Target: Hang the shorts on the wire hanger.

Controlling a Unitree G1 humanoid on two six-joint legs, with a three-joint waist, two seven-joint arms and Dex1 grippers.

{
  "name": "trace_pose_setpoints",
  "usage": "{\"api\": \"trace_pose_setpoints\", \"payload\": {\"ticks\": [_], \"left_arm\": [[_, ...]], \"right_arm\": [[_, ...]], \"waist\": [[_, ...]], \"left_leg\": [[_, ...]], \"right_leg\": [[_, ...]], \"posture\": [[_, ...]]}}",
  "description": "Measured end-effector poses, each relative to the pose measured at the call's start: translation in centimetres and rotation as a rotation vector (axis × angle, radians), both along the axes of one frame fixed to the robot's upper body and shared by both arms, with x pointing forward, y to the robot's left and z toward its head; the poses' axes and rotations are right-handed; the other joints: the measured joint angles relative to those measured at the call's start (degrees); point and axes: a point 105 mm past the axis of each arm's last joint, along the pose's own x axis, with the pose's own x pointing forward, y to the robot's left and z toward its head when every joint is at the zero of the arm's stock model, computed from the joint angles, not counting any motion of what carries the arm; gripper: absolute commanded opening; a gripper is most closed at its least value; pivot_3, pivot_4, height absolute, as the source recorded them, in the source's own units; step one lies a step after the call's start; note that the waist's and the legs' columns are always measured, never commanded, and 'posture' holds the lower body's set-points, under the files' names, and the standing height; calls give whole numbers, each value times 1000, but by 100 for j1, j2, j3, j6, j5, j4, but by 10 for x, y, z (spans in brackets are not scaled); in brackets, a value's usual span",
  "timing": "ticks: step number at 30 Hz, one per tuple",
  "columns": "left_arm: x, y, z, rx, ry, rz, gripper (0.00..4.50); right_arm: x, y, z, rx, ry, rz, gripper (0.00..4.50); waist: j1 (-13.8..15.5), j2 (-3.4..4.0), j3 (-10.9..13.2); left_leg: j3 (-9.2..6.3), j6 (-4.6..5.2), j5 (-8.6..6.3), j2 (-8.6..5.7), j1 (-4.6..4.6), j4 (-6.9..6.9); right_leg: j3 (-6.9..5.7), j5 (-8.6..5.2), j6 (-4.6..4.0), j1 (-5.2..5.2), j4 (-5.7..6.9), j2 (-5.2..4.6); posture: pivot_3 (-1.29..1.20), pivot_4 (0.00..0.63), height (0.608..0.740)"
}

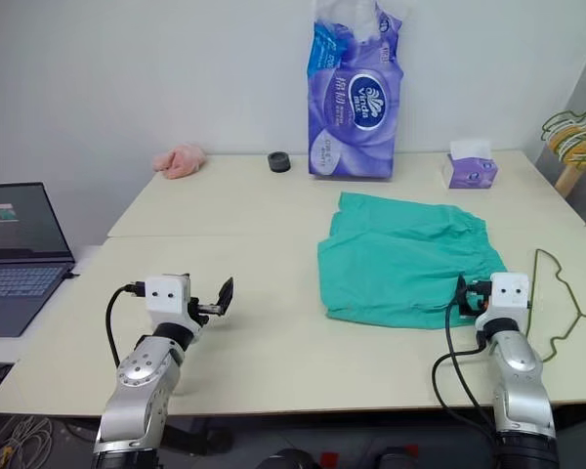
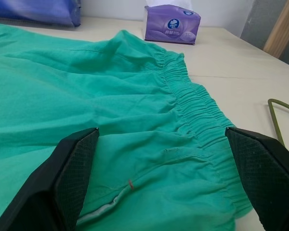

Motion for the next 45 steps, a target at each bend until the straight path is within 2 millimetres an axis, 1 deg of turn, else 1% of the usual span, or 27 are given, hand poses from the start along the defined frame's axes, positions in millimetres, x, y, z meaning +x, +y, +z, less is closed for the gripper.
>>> {"api": "trace_pose_setpoints", "payload": {"ticks": [5, 13, 20, 26, 33, 35, 37, 39, 40, 41, 42, 43, 45], "left_arm": [[0, 0, 2, 4, -14, -2, 4467], [0, -1, 2, 6, -16, -1, 4467], [0, 1, 7, 5, -46, 1, 4467], [-3, 2, 11, -91, -82, -31, 4467], [-5, 5, 9, -77, -72, -36, 4467], [-6, 1, 9, -49, -59, -77, 4467], [-6, -8, 6, -19, -35, -162, 4467], [-10, -25, 3, 15, -4, -285, 4467], [-12, -35, 1, 39, 14, -364, 4467], [-13, -41, 1, 60, 26, -413, 4467], [-14, -47, 1, 99, 41, -476, 4467], [-13, -51, 2, 132, 47, -519, 4467], [-10, -61, 6, 197, 49, -604, 4467]], "right_arm": [[0, 0, 0, -2, 2, 7, 4500], [0, 1, 0, -4, 3, 13, 4500], [1, 5, -1, -6, 9, 39, 4500], [1, 5, -1, -10, 10, 43, 4500], [1, 6, 0, -13, 11, 51, 4500], [1, 7, 0, -10, 12, 63, 4500], [2, 14, 2, -3, 6, 108, 4500], [2, 32, 10, 0, -16, 216, 4500], [-2, 45, 14, -11, -16, 318, 4500], [-7, 55, 15, -35, -3, 409, 4500], [-16, 70, 17, -60, 17, 543, 4500], [-24, 80, 16, -81, 41, 637, 4500], [-37, 88, 13, -121, 96, 759, 4500]], "waist": [[-2, 0, 0], [1, 0, 0], [1, 0, -1], [-1, 0, -1], [3, -3, -2], [2, -2, -3], [1, -1, -3], [-20, -1, -3], [-26, -1, -3], [-35, -1, -3], [-27, -2, -3], [-27, -2, -3], [-20, -3, -3]], "left_leg": [[1, -14, -8, 29, 5, 3], [5, -14, -8, 30, 5, 13], [6, -15, -8, 30, 5, 13], [7, -15, -8, 30, 5, 14], [7, -15, -8, 30, 5, 16], [7, -15, -8, 31, 5, 16], [8, -15, -8, 31, 5, 16], [10, -14, -9, 33, 5, 15], [11, -13, -10, 33, 4, 16], [10, -13, -10, 34, 5, 15], [9, -11, -11, 35, 2, 16], [9, -10, -11, 36, 2, 17], [12, -4, -15, 36, 2, 21]], "right_leg": [[-1, 10, -20, 0, 1, 27], [1, 17, -25, 0, 3, 28], [2, 18, -25, 0, 2, 29], [2, 18, -25, 0, 3, 29], [3, 19, -27, 0, 4, 30], [3, 19, -27, 0, 4, 30], [4, 20, -28, -1, 4, 31], [4, 20, -28, -1, 3, 32], [5, 20, -28, 0, 2, 32], [3, 20, -28, 1, -1, 32], [-2, 19, -28, 1, -3, 32], [-2, 19, -28, 1, -4, 32], [-1, 22, -23, 4, -6, 32]], "posture": [[0, 0, 740], [3, 0, 740], [2, 0, 740], [4, 0, 740], [5, 0, 740], [2, 0, 740], [-8, 0, 740], [-20, 0, 740], [-26, 0, 740], [-33, 0, 740], [-38, 0, 740], [-49, 0, 740], [-61, 0, 740]]}}
